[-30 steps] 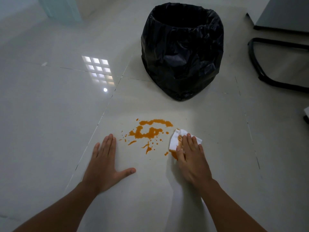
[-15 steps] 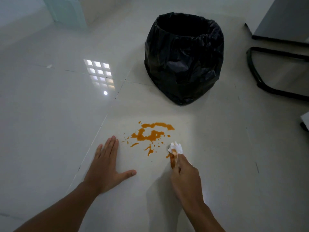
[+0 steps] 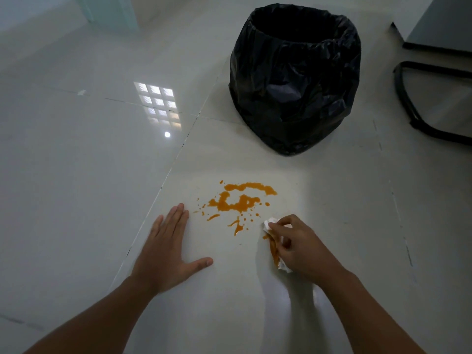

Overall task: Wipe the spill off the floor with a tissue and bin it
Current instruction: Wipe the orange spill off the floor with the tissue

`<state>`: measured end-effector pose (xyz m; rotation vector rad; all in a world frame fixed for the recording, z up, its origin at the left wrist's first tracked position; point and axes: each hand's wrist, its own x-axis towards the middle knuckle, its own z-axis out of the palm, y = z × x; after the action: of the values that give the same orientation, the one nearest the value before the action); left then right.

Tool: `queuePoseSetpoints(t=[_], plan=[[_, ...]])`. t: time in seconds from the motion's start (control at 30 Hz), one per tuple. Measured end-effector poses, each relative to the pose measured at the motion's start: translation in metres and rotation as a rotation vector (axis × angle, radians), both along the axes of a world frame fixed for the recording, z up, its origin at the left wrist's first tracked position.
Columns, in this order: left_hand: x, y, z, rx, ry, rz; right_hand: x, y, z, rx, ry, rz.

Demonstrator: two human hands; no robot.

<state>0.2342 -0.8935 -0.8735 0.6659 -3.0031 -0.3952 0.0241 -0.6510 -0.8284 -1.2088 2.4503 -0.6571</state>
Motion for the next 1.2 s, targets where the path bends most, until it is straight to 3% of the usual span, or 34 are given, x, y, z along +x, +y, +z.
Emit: queuePoseSetpoints(t=[0.23, 0.33, 0.47, 0.6, 0.83, 1.0, 1.2], plan=[[0.0, 0.001, 0.002, -0.001, -0.018, 0.006, 0.033, -0.013, 0.002, 0.045, -0.099, -0.328], [0.0, 0.001, 0.001, 0.008, -0.021, -0.003, 0.022, -0.007, 0.009, 0.138, -0.221, -0.206], [0.002, -0.004, 0.004, 0.052, -0.026, -0.015, 0.011, 0.004, 0.008, 0.246, -0.151, -0.056], [0.007, -0.007, 0.004, 0.02, -0.053, 0.053, 0.015, -0.005, 0.0, 0.184, -0.085, -0.106], [0.017, -0.034, 0.01, 0.011, -0.112, -0.002, 0.043, -0.049, -0.001, 0.064, -0.068, -0.113], [0.019, -0.032, 0.007, -0.019, -0.121, 0.032, 0.063, -0.07, -0.01, -0.017, 0.249, -0.032], [0.021, -0.034, 0.004, -0.037, -0.105, 0.031, 0.056, -0.046, -0.025, -0.163, 0.202, 0.365]])
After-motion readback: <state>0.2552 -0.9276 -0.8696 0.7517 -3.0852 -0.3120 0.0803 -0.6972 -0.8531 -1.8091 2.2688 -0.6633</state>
